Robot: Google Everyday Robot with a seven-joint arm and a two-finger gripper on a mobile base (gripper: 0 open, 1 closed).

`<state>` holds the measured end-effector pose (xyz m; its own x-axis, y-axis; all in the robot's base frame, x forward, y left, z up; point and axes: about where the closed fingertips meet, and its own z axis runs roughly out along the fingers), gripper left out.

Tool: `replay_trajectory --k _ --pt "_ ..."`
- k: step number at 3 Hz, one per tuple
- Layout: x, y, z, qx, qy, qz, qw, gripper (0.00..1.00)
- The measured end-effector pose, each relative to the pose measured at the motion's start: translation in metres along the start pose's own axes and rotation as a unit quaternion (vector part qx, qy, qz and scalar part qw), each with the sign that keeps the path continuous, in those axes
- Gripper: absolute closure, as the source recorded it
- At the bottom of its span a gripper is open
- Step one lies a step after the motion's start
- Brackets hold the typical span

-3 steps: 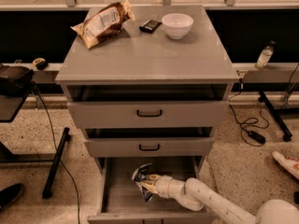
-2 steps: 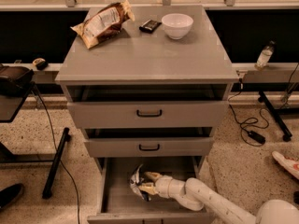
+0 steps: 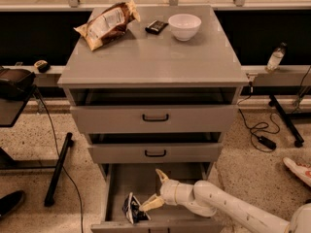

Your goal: Place blue chip bag into bottom drawer

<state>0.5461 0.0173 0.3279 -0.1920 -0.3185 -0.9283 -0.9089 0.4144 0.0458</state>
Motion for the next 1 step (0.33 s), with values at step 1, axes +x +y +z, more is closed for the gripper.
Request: replay_trajectory --k 1 --pt "0.0021 0.0191 0.0056 -0.018 -0.001 0.003 0.9998 0.00"
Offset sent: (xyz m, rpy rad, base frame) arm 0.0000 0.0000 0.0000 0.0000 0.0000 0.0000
